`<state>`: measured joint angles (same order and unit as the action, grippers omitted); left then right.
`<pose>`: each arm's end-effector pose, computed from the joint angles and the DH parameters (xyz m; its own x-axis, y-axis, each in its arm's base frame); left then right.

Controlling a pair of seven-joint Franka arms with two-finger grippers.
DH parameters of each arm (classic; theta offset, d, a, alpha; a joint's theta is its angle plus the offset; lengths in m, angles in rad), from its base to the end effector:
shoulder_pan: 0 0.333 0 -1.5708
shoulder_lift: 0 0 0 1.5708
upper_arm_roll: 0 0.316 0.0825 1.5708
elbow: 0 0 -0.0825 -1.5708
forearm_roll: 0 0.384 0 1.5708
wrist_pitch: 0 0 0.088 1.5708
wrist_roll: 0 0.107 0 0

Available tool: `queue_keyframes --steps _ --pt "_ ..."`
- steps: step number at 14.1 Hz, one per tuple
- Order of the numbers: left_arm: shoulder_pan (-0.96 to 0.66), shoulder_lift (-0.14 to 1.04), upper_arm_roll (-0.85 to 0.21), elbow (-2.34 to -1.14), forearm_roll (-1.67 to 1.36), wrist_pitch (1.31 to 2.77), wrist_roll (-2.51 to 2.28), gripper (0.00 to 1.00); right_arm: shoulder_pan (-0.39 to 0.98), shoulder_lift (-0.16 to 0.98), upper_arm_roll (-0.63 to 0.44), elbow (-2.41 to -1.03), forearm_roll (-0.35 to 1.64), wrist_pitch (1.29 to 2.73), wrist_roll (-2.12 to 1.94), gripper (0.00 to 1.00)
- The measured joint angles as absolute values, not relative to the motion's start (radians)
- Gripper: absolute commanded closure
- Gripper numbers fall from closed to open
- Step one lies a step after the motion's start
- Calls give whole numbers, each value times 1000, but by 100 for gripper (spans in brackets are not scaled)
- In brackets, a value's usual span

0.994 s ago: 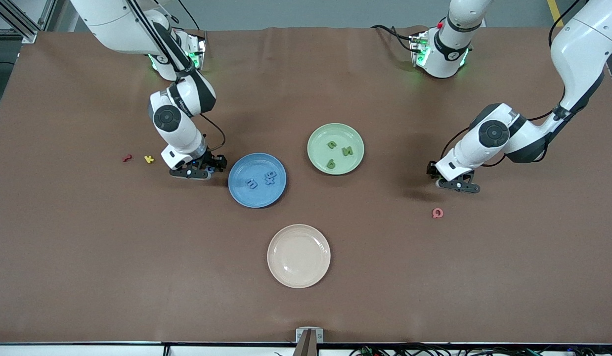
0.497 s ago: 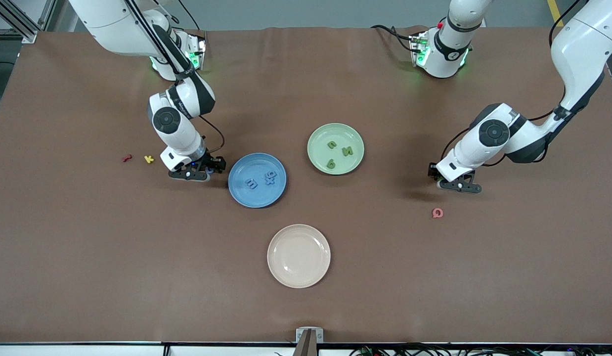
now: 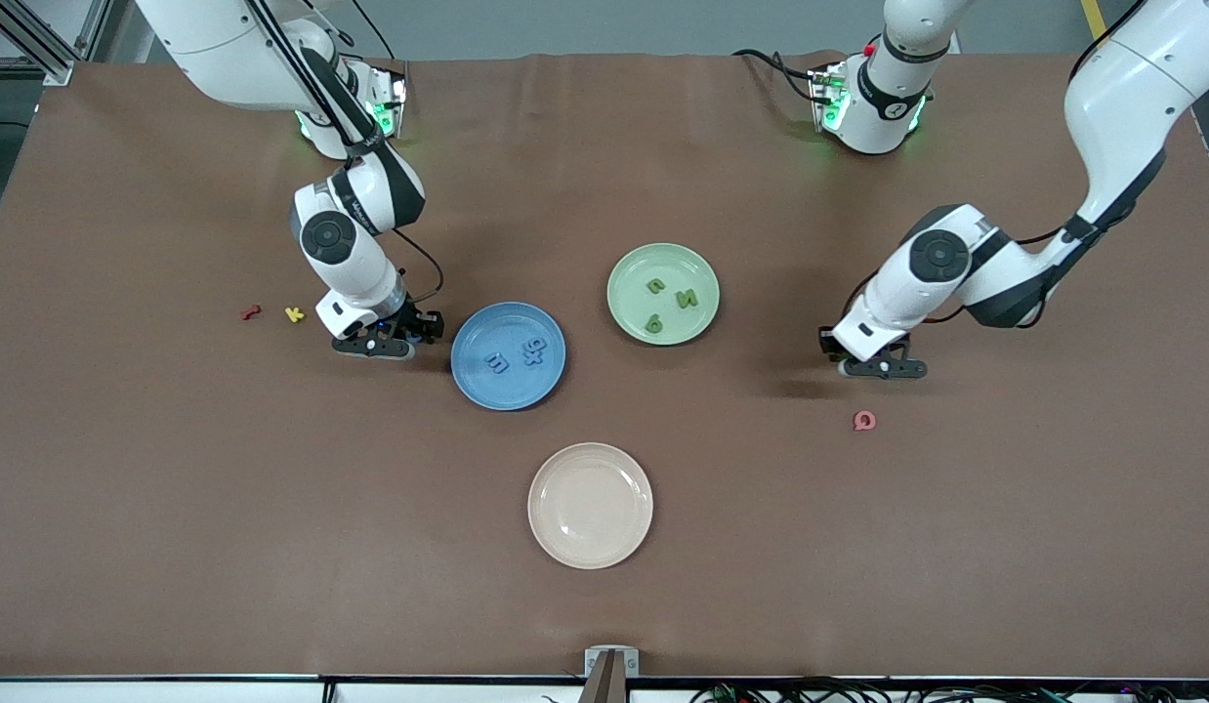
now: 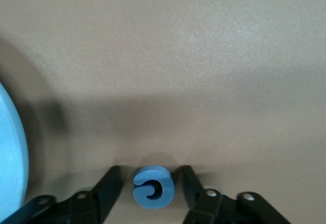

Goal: Sort letters by color into matching plates
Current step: 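Grasp the blue c with the right gripper while the left grasps green B, then drop the blue c on the blue plate while the left drops B on green plate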

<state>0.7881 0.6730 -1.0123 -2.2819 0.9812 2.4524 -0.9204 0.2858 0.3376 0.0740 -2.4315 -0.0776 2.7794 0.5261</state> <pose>0.4920 -0.1453 0.1864 0.9993 -0.0286 0.0257 -0.0287 -0.9996 0.0019 0.4551 0.1769 0.1706 0.9951 -0.0980 0.0122 -0.0980 -0.9952 -0.0027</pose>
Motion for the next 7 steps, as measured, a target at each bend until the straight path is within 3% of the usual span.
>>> queue_keyframes --steps 3,7 --pt "682 674 -1022 -2247 964 2435 -1077 71 286 335 74 -2430 -78 2777 526 95" --pt "541 674 -1033 -2169 853 2366 -1213 71 285 326 73 -2430 -78 2767 536 99"
